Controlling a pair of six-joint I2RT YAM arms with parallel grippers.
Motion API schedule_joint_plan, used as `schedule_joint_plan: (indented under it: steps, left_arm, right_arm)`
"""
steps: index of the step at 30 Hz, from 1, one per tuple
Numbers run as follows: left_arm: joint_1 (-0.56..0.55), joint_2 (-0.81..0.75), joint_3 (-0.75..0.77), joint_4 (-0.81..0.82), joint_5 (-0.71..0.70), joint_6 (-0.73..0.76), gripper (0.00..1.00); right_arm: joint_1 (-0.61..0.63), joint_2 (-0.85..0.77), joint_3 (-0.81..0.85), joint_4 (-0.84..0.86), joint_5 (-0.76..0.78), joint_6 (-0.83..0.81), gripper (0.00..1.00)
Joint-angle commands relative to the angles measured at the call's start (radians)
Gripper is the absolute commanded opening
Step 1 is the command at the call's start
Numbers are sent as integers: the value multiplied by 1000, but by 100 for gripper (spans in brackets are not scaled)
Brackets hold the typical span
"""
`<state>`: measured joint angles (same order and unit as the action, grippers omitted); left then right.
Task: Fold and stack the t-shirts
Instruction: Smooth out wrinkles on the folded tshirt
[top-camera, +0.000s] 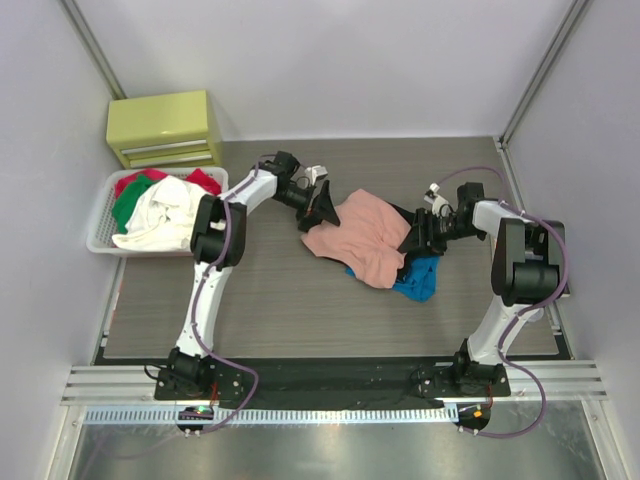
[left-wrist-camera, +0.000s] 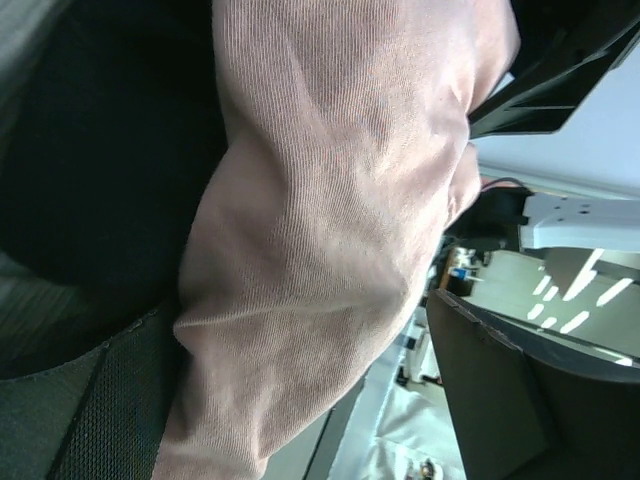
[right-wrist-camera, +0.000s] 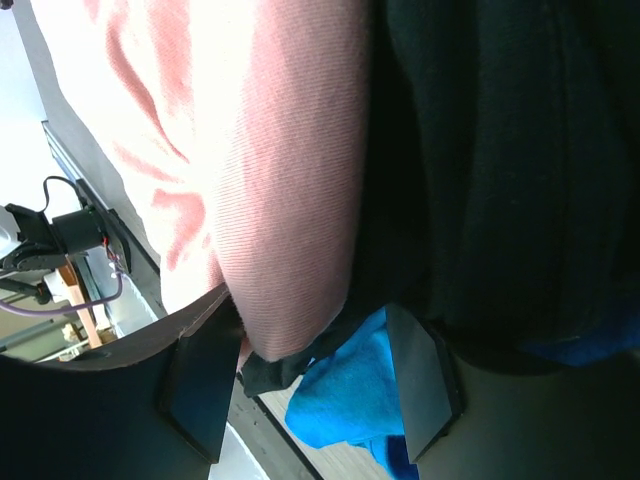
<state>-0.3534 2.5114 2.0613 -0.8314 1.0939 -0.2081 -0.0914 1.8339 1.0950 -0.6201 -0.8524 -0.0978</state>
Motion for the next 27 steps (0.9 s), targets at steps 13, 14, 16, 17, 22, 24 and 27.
schedule_joint_plan:
  steps: [13,14,16,17,22,24,27]
  left_arm:
    - [-137,3,57,3,54,-30,100]
    - [-139,4,57,3,54,-30,100]
    - [-136,7,62,2,52,-25,100]
    - [-136,9,62,2,52,-25,100]
    - [-133,29,72,-5,54,-28,45]
    - [-128,36,76,-8,58,-28,24]
    - [-121,44,76,-15,64,-25,0]
  right_arm:
    - [5,-48,-14,51,27,3,64]
    - [5,-48,-14,49,30,-2,64]
    - [4,-47,-21,51,20,-3,64]
    - [4,-42,-23,53,15,-5,64]
    - [4,-30,-26,51,15,0,19]
    - [5,-28,-27,48,18,-2,5]
    - [5,-28,-30,43,23,-8,1]
